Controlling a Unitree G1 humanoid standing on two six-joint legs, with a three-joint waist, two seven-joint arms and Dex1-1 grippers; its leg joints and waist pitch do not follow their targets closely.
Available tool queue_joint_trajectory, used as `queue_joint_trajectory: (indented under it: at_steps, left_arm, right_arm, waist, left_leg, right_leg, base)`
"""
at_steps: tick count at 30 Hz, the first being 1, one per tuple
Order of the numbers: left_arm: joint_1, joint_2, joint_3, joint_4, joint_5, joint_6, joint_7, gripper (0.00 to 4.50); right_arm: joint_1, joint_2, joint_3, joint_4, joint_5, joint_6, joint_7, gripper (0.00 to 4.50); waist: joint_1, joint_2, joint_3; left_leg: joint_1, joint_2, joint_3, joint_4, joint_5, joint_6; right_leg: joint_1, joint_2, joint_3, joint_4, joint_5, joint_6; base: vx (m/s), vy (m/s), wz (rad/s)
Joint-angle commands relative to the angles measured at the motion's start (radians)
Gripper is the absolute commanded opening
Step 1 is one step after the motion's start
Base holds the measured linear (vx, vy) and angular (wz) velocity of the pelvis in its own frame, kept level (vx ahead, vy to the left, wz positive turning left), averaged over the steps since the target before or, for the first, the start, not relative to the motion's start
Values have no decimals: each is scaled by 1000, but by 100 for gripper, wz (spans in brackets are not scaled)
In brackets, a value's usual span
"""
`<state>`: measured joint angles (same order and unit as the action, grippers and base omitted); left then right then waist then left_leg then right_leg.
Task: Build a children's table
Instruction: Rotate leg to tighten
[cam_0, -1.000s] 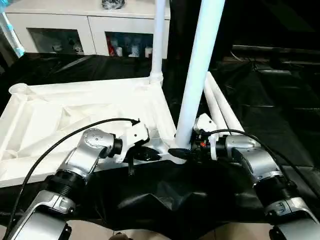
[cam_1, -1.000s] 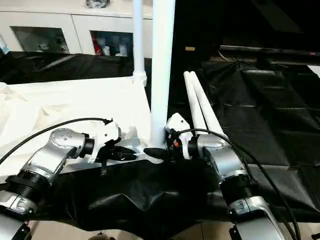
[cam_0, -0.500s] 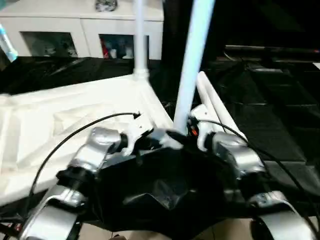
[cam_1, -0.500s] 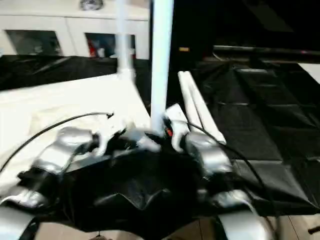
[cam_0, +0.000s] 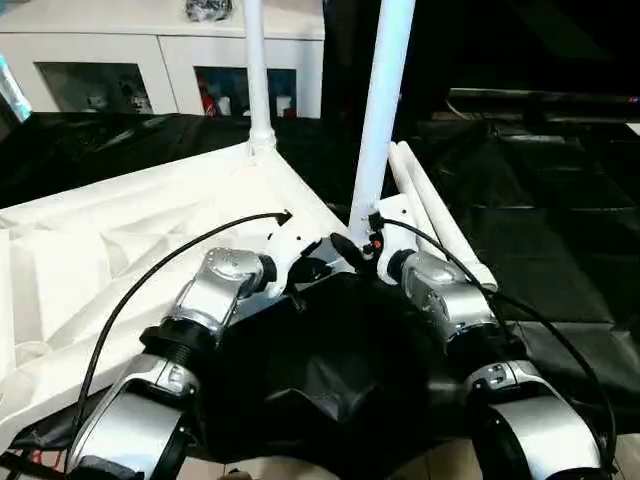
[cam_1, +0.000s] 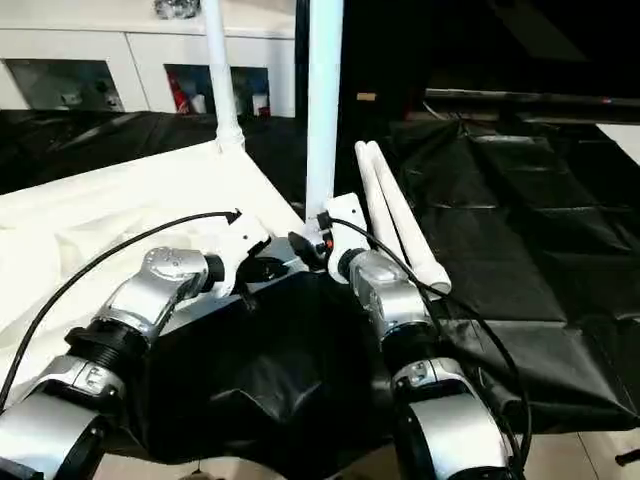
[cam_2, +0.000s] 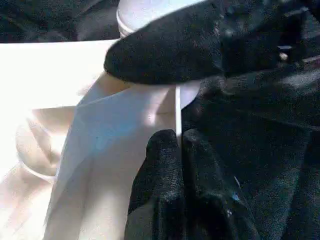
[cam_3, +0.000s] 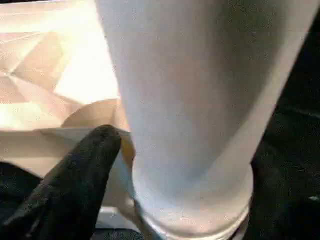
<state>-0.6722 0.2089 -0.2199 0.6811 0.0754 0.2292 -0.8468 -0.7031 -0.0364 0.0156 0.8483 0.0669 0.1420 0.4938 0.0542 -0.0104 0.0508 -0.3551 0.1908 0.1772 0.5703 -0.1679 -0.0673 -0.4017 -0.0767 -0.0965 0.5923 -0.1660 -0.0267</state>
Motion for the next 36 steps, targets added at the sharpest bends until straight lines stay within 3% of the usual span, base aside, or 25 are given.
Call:
queue_joint_trajectory:
  at_steps: [1,7,9,10,12,18,21,23,26,29,32,35,36]
  left_arm:
    - [13,-22,-15,-57,-54,-62,-68,0]
    - [64,44,-49,-130,-78,-79,-230,0]
    - [66,47,-51,-132,-78,-81,-236,0]
    - [87,79,-62,-156,-82,-94,-289,0]
    - [101,100,-65,-174,-85,-94,-326,0]
    - [128,147,-69,-216,-99,-83,-399,0]
    - [133,153,-69,-222,-101,-84,-409,0]
    - [135,156,-69,-228,-104,-80,-412,0]
    - [138,151,-67,-232,-108,-77,-409,0]
    - [128,126,-54,-216,-109,-73,-369,0]
    - [111,106,-47,-188,-93,-80,-317,0]
    - [93,87,-40,-160,-80,-72,-267,0]
    - [66,57,-26,-123,-67,-66,-198,0]
  right_arm:
    - [20,12,75,0,-2,-1,133,393]
    - [103,-95,137,-161,25,-8,388,393]
    - [106,-99,140,-168,25,-8,397,393]
    - [138,-150,166,-218,28,-14,491,393]
    - [157,-183,180,-251,32,-11,547,393]
    - [199,-250,209,-343,47,38,655,393]
    - [200,-253,210,-349,47,49,661,377]
    - [203,-251,208,-354,55,58,667,343]
    - [202,-240,208,-338,63,65,670,336]
    - [188,-207,205,-262,38,39,611,297]
    - [174,-174,194,-199,14,28,524,284]
    - [161,-147,178,-153,-2,24,433,278]
    - [138,-112,149,-99,-17,38,297,278]
  waist:
    - [5,-5,-64]
    - [12,-3,-64]
    - [14,-3,-62]
    - [18,1,-60]
    - [21,-2,-58]
    - [34,-3,-59]
    - [33,-3,-60]
    - [33,-3,-61]
    - [34,-2,-62]
    - [33,-3,-62]
    - [27,-1,-56]
    - [22,-3,-52]
    - [17,-1,-51]
  left_leg:
    - [-1,38,-12,-59,-235,44]
    - [-1,42,-8,-57,-210,69]
    - [1,44,-9,-59,-223,66]
    - [4,44,-10,-60,-239,59]
    - [3,46,-9,-61,-256,56]
    - [4,46,-9,-61,-247,53]
    - [4,44,-10,-60,-244,44]
    - [4,45,-10,-60,-238,44]
    - [4,45,-9,-59,-231,45]
    - [3,44,-9,-59,-235,41]
    - [8,41,-11,-61,-274,29]
    - [15,38,-14,-61,-313,18]
    - [19,35,-14,-61,-316,10]
  right_leg:
    - [54,-78,57,-80,-320,-159]
    - [54,-76,58,-75,-275,-177]
    - [52,-76,56,-76,-299,-176]
    - [52,-77,55,-81,-331,-169]
    - [51,-75,56,-83,-356,-157]
    - [50,-75,57,-82,-357,-156]
    - [49,-76,57,-82,-360,-155]
    - [50,-75,57,-79,-341,-160]
    - [51,-75,56,-78,-326,-165]
    - [50,-76,56,-79,-335,-166]
    - [46,-77,54,-88,-407,-153]
    - [42,-79,52,-102,-517,-113]
    - [37,-78,51,-106,-543,-103]
  base:
    - [0,0,0]
    - [0,0,0]
    - [0,0,0]
    - [0,0,0]
    - [0,0,0]
    - [0,0,0]
    - [0,0,0]
    - [0,0,0]
    - [0,0,0]
    - [0,0,0]
    - [0,0,0]
    - [0,0,0]
    - [0,0,0]
